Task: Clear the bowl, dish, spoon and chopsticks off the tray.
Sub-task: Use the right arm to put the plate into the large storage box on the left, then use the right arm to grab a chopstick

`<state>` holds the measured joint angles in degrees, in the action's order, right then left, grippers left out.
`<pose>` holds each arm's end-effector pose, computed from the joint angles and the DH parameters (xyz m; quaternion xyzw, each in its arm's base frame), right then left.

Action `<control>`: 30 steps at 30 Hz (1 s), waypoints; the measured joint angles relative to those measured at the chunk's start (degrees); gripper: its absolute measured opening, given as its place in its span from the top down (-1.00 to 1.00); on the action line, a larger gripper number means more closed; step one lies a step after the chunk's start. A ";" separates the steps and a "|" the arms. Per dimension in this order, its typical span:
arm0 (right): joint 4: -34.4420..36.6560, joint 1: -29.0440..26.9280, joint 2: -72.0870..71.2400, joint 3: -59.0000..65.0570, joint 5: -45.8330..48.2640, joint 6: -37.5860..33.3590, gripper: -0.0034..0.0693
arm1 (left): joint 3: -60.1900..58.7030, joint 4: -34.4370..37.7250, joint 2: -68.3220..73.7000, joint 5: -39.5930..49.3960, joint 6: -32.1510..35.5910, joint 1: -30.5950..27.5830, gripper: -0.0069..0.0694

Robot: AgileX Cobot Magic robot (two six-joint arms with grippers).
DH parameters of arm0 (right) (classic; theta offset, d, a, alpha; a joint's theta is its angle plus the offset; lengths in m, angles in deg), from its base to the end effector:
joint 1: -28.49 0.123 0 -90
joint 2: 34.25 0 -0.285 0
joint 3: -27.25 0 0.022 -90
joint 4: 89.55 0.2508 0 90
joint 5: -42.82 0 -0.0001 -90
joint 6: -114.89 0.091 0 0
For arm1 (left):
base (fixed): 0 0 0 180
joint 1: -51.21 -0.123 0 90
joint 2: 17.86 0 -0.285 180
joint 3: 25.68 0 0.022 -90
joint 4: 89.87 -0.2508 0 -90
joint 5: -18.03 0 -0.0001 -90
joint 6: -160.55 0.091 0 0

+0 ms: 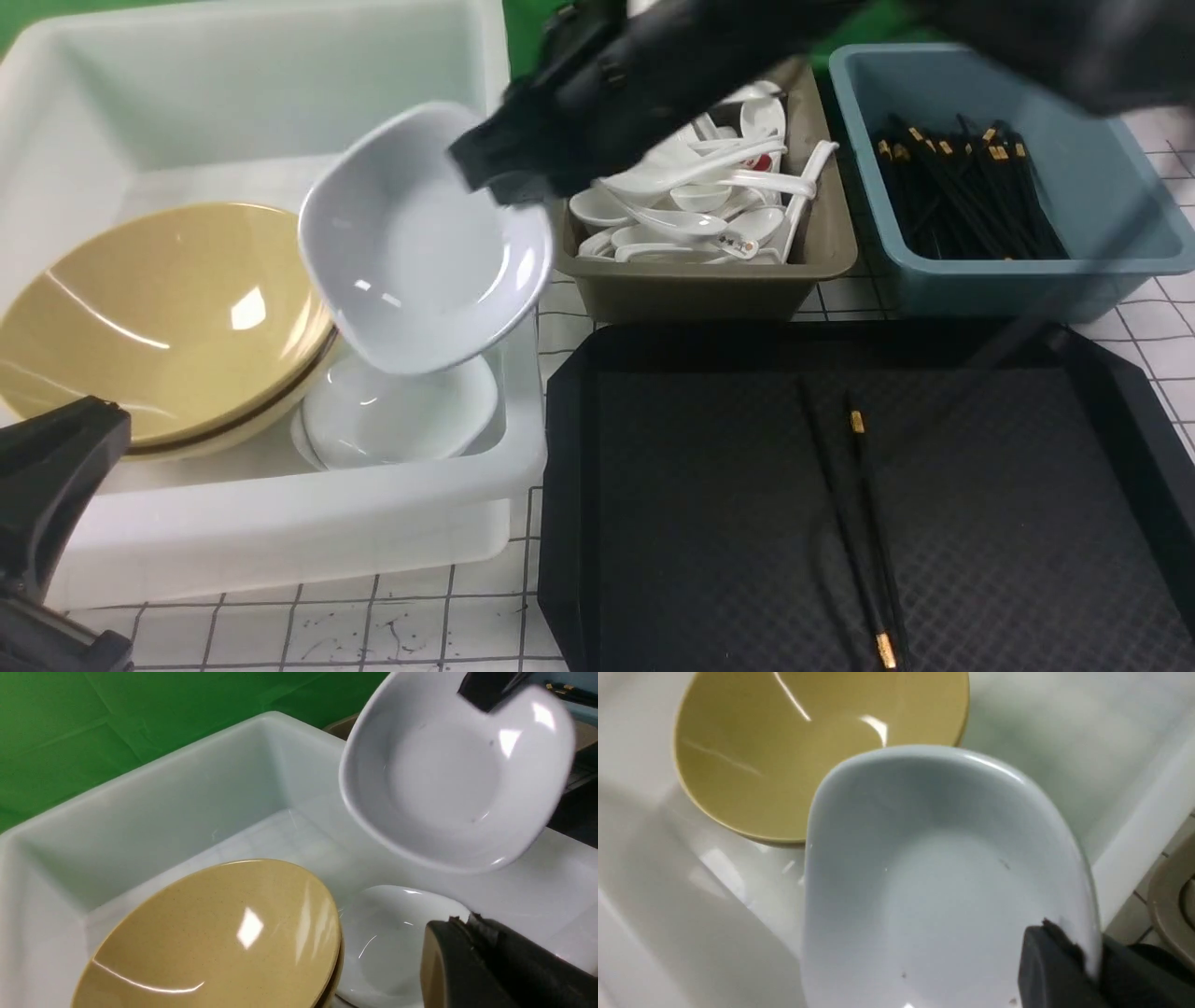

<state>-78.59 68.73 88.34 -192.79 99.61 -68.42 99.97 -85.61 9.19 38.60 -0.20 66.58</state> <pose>0.3405 0.3072 0.3497 -0.3265 0.8747 0.1978 0.2985 0.0764 -0.0235 0.2930 0.2131 0.7469 -0.0107 0.6298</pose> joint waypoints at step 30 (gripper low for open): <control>-11.33 4.48 13.96 -25.83 14.73 4.02 -0.25 | 0.00 0.63 0.00 0.68 -1.84 0.00 0.85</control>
<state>-89.93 73.21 102.31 -218.62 114.34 -64.40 99.97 -84.99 9.19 39.27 -2.04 66.58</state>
